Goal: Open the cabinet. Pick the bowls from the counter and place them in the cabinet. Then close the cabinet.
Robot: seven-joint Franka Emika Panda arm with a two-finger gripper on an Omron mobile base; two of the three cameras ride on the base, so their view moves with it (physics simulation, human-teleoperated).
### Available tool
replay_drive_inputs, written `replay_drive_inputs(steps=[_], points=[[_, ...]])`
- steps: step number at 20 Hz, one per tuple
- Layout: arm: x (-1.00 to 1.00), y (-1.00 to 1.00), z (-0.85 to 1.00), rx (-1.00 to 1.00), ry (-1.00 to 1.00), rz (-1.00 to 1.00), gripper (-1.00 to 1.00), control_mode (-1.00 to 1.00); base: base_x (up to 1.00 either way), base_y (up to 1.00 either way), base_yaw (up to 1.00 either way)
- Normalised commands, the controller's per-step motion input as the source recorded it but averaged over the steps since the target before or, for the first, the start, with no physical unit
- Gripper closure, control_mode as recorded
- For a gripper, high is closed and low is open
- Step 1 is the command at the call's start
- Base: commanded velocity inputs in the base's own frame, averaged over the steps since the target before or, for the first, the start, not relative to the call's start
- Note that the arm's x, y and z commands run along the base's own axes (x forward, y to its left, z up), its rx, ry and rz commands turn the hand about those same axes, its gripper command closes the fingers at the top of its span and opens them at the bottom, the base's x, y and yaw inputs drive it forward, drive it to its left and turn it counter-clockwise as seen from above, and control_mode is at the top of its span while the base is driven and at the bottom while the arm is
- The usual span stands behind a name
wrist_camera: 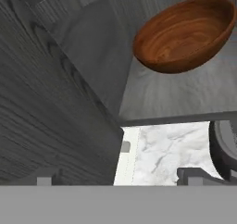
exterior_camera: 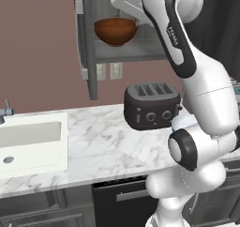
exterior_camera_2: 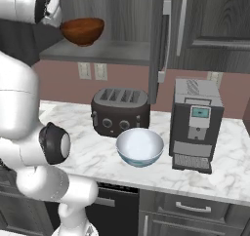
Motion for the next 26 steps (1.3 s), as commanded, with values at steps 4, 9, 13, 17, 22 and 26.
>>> replay_drive_inputs(steps=[4, 9, 13, 17, 22, 26], points=[[-1.0, 0.0, -1.0, -0.17, -0.12, -0.07, -1.0, -1.0, 0.0, 0.0, 0.0], [-1.0, -0.45, -1.0, -0.07, -0.16, -0.02, -1.0, -1.0, 0.0, 0.0, 0.0], [-0.46, -1.0, -0.6, 0.25, -0.04, 0.0, -1.0, -1.0, 0.0, 0.0, 0.0], [-0.69, -0.96, -0.01, 0.24, 0.02, 0.0, -1.0, -1.0, 0.0, 0.0, 0.0], [-0.42, -0.63, -0.27, 0.11, 0.01, -0.11, -1.0, -1.0, 0.0, 0.0, 0.0], [-0.21, -0.08, -0.41, 0.0, 0.01, -0.25, -1.0, -1.0, 0.0, 0.0, 0.0]])
